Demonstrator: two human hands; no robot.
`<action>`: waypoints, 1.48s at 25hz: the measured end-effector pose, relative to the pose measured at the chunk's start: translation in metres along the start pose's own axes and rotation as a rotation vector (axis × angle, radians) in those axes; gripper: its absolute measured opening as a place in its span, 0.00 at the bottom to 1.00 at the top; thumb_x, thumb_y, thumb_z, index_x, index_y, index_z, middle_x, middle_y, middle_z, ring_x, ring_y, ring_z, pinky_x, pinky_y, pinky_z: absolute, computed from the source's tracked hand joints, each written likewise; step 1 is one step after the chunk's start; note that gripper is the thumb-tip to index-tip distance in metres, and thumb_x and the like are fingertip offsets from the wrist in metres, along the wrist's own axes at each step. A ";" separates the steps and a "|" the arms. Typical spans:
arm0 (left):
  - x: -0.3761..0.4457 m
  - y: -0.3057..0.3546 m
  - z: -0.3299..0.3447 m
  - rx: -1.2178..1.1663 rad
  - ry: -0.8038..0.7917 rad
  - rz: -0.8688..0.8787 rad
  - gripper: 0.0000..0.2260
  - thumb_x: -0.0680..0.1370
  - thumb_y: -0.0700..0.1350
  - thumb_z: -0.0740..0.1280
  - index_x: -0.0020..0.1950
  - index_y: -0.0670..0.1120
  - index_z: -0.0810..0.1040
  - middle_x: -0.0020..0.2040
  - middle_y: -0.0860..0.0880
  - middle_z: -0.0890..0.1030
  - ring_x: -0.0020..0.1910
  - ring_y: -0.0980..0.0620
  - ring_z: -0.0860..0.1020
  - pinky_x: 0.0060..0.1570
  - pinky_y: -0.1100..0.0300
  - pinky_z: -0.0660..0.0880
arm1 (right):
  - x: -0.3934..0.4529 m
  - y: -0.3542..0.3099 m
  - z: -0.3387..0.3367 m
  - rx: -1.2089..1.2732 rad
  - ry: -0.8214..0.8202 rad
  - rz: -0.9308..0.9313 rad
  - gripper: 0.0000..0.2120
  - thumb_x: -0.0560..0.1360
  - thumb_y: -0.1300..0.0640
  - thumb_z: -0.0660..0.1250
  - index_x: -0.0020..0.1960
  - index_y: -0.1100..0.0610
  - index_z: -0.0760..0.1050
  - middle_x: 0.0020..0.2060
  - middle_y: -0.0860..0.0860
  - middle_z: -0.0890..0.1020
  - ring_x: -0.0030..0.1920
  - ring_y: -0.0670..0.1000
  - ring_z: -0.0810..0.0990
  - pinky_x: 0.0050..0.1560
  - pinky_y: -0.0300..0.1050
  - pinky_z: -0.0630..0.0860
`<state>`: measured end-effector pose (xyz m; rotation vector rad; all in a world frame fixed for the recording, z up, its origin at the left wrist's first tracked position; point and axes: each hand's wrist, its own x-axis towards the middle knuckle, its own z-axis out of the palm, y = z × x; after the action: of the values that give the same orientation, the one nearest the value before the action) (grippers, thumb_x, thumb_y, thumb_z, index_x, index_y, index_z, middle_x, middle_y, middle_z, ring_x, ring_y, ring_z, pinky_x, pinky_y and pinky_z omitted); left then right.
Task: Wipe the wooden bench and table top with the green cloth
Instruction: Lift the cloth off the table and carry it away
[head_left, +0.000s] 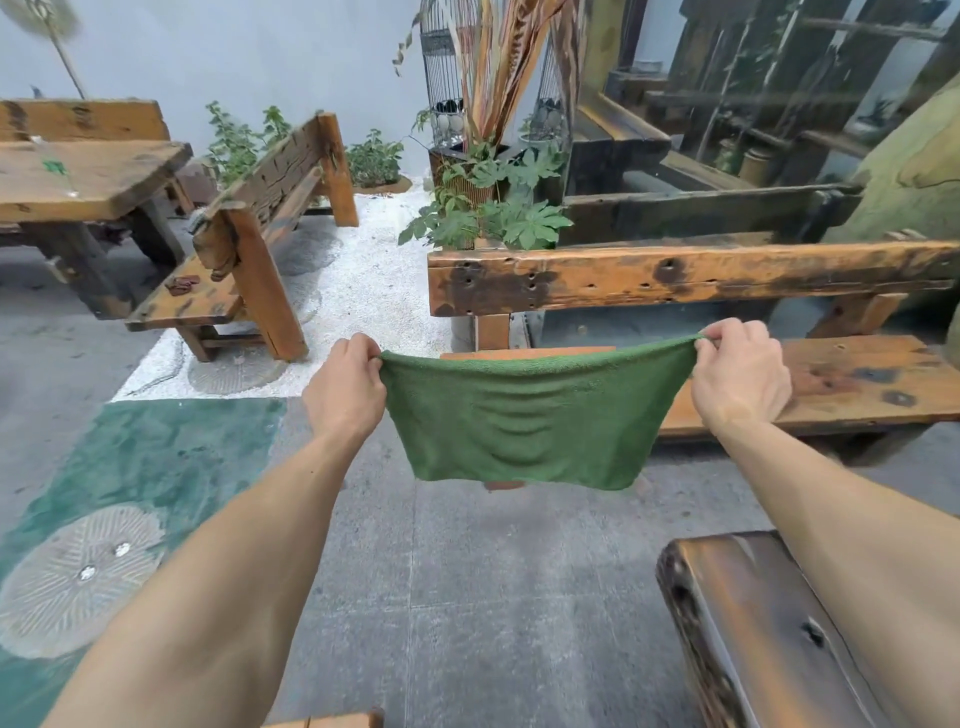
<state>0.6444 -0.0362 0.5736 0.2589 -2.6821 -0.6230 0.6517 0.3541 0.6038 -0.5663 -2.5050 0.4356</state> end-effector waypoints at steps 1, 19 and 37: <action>0.017 0.003 0.012 0.006 -0.011 -0.011 0.06 0.84 0.44 0.58 0.56 0.48 0.74 0.57 0.47 0.77 0.51 0.41 0.77 0.45 0.49 0.68 | 0.013 -0.006 0.015 -0.006 -0.012 0.004 0.09 0.83 0.54 0.61 0.56 0.54 0.78 0.58 0.58 0.76 0.59 0.62 0.73 0.56 0.57 0.69; 0.255 0.010 0.315 0.119 -0.270 -0.247 0.06 0.84 0.44 0.58 0.56 0.46 0.73 0.57 0.44 0.76 0.50 0.38 0.76 0.43 0.49 0.68 | 0.256 0.006 0.365 -0.033 -0.352 0.167 0.10 0.82 0.54 0.62 0.59 0.57 0.78 0.60 0.60 0.76 0.61 0.63 0.73 0.59 0.58 0.69; 0.333 -0.100 0.546 0.262 -0.496 -0.235 0.08 0.84 0.46 0.58 0.59 0.46 0.74 0.57 0.42 0.77 0.50 0.37 0.77 0.44 0.48 0.72 | 0.252 0.047 0.631 -0.236 -0.603 0.122 0.10 0.81 0.54 0.64 0.58 0.55 0.80 0.58 0.60 0.77 0.60 0.65 0.75 0.59 0.60 0.72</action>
<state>0.1332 0.0007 0.1788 0.5611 -3.2474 -0.4419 0.1186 0.3955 0.1815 -0.7731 -3.1383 0.4019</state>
